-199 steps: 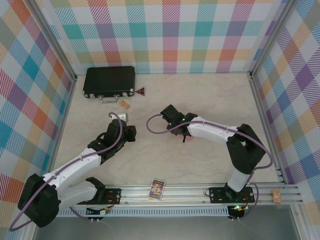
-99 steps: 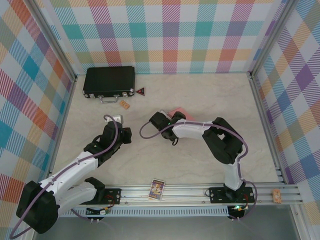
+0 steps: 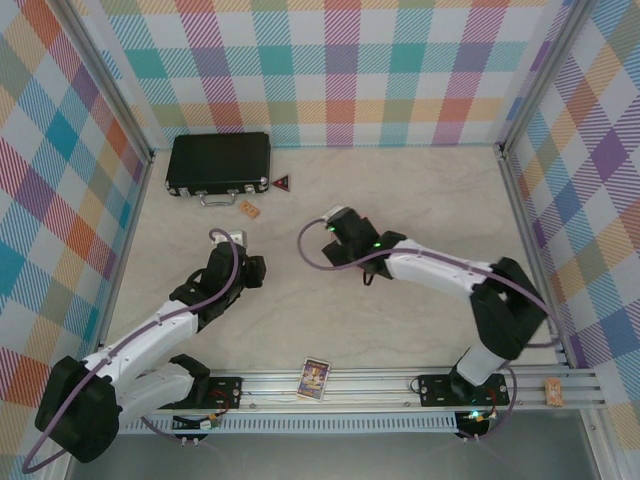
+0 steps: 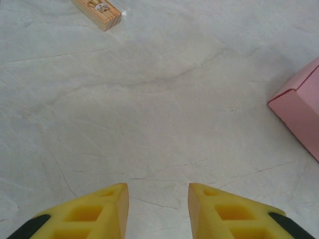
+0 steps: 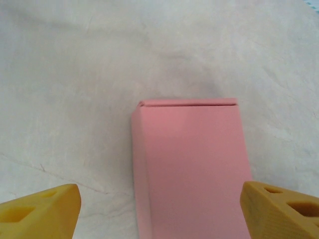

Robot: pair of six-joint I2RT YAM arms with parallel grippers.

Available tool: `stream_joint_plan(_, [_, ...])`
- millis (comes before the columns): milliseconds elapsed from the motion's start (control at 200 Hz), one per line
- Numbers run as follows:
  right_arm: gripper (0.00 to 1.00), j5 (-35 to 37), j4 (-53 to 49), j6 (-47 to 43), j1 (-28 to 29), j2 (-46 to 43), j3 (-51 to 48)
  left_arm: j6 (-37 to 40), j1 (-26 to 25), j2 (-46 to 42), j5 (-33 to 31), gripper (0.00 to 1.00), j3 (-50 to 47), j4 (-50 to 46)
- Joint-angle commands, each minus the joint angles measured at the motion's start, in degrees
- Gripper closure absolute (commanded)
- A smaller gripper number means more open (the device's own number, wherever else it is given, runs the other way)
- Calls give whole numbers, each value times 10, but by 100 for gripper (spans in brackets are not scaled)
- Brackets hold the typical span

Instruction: Fold the paper box

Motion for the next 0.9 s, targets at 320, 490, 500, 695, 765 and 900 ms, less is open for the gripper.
stream_joint_plan(320, [14,102,54,214,-228,-117,-119,119,46,69,-236,50,84,12])
stream_joint_plan(490, [14,68,83,184,-318,-113,-138,168,105,124,-239,37,62,107])
stream_joint_plan(500, [14,63,86,181,-323,-113,-142,169,108,127,-237,36,60,112])
stream_joint_plan(695, [14,-31,176,148,-403,-111,-198,195,161,176,-198,13,36,194])
stream_joint_plan(765, [13,-60,227,130,-419,-110,-223,203,179,191,-173,0,29,224])
stream_joint_plan(900, [13,-122,349,107,-448,-111,-285,214,219,208,-99,0,15,272])
